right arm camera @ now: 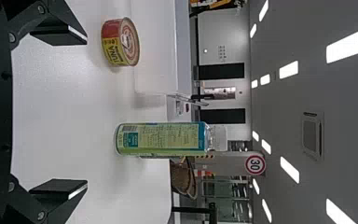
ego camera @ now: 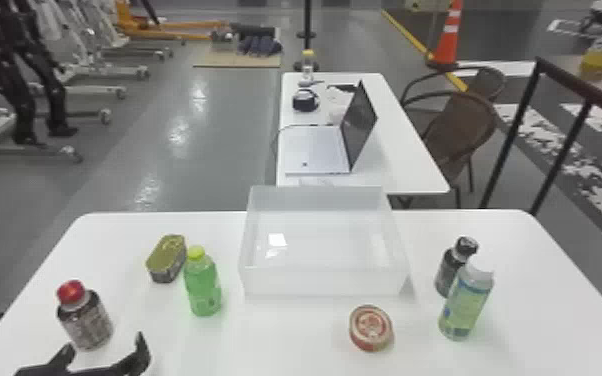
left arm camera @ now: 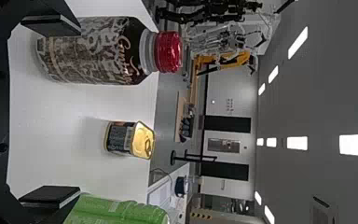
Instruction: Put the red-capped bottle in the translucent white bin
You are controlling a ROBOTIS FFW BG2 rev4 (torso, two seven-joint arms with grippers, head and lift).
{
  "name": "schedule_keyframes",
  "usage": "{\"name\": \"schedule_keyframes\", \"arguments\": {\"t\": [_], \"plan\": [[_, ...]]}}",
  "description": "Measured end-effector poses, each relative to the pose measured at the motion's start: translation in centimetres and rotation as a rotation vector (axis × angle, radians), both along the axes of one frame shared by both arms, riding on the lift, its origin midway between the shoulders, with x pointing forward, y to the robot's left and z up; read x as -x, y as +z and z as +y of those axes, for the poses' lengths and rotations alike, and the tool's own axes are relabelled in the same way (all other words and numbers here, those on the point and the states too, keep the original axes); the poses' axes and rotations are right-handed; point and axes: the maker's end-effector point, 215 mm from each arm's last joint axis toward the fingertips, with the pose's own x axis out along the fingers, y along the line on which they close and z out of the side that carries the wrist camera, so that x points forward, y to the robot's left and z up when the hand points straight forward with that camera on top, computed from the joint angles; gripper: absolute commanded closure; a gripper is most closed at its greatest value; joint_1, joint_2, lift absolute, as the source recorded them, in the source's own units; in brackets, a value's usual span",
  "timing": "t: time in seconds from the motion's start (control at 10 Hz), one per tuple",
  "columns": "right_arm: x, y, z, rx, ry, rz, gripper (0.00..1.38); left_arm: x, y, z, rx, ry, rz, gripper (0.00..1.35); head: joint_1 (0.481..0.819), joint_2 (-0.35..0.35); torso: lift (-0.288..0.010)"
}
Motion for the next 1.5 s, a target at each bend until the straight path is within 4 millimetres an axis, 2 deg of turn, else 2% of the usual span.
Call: {"name": "schedule_keyframes", "arguments": {"t": [0.2,0.3,0.5,0.8,1.1,1.2,1.3,1.4,1.5], "plan": [[-0.1,0.0,0.2,-0.001,0.005,-0.001,0.20,-1.9,0.3,0.6,-0.018,0.033,-0.007,0.10,0.549,0.000,-0.100],[-0.2,0.0,0.2,-0.001,0.006,-0.002,0.20,-2.1,0.3,1.5,-0.034,0.082,-0.006,0.10,0.549,0.000,-0.100],[-0.2,0.0,0.2,-0.002,0.006,-0.002,0.20,-1.2,0.5,3.5,-0.072,0.237,-0.005,0.10,0.549,0.000,-0.100],[-0.3,-0.1,0.4,-0.003,0.011,-0.002,0.20,-2.9,0.4,3.2,-0.076,0.245,-0.011,0.10,0.549,0.000,-0.100],[-0.4,-0.1,0.4,-0.006,0.012,-0.001,0.20,-3.8,0.4,4.9,-0.077,0.313,-0.005,0.13,0.549,0.000,-0.100],[-0.4,-0.1,0.5,-0.006,0.015,-0.002,0.20,-4.1,0.3,5.2,-0.072,0.323,0.000,0.28,0.549,0.000,-0.100],[-0.5,-0.1,0.5,-0.006,0.016,-0.003,0.20,-4.2,0.1,5.6,-0.068,0.328,0.006,0.65,0.549,0.000,-0.100],[-0.5,-0.1,0.5,-0.006,0.016,-0.003,0.20,-4.2,-0.1,5.9,-0.057,0.332,0.011,0.94,0.549,0.000,-0.100],[-0.5,-0.1,0.5,-0.007,0.015,-0.003,0.20,-4.2,-0.2,6.0,-0.045,0.338,0.009,0.99,0.549,0.000,-0.100]]}}
